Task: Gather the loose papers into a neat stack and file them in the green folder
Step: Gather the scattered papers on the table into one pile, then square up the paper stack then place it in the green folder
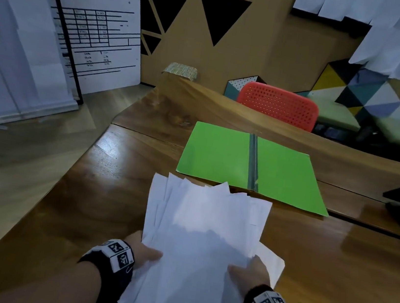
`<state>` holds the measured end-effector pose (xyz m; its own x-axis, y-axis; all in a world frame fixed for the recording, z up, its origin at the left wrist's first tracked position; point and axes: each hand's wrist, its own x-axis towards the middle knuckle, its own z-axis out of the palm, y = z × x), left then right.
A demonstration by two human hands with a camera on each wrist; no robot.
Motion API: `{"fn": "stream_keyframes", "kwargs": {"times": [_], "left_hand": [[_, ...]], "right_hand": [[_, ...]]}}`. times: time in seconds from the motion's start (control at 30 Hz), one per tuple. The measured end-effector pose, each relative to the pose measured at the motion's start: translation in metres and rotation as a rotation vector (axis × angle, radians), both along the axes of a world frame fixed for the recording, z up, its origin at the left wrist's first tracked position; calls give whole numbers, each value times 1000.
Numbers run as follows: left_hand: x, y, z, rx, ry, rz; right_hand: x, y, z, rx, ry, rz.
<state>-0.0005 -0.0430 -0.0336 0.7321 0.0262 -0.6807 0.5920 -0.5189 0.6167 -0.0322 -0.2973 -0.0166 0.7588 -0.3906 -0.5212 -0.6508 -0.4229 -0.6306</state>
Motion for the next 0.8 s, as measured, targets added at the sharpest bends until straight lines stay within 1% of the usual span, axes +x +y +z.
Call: {"fn": "stream_keyframes", "kwargs": {"times": [0.07,0.1,0.13,0.2,0.23,0.27,0.37,0.4,0.43,0.47,0.5,0.57,0.6,0.63,0.67,0.7,0.73,0.8], "left_hand": [[0,5,-3,35,-14,22],[0,6,-4,40,-32,63],[0,7,-8,26,-53,104],[-3,3,-5,-47,-75,127],[-5,0,0,-102,-62,112],[-3,-2,-4,-129,-55,87],[0,-12,-4,-80,-4,-36],[-1,-14,-2,-57,-13,-35],[-3,-16,2,-90,-34,-33],[-3,-17,4,-173,-68,-39],[-5,-13,7,-308,-102,-25],[-14,0,18,-580,-136,37],[-16,9,23,-711,-110,30],[-18,15,31,-797,-77,-5],[-18,20,39,-837,-45,-44],[-16,23,40,-808,-31,-83],[-13,24,43,-725,-35,-120],[-9,11,58,-487,-111,-195]], "right_hand": [[0,-7,4,-216,107,77],[0,-14,1,-294,172,70],[-1,-20,-1,-304,222,33],[-5,-25,-6,-198,228,-94],[-6,-22,-7,-153,200,-139],[-7,-19,-9,-110,168,-158],[-7,-8,-8,14,66,-185],[-8,-6,-7,39,46,-197],[-9,-7,-6,46,39,-219],[-10,-10,-5,41,33,-248],[-13,-15,0,35,25,-271],[-19,-29,2,89,-65,-299],[-23,-36,2,187,-134,-298],[-27,-41,4,322,-181,-290],[-30,-43,6,462,-188,-275],[-33,-41,9,586,-181,-251],[-34,-38,10,666,-182,-204],[-30,-31,11,667,-216,-162]]}}
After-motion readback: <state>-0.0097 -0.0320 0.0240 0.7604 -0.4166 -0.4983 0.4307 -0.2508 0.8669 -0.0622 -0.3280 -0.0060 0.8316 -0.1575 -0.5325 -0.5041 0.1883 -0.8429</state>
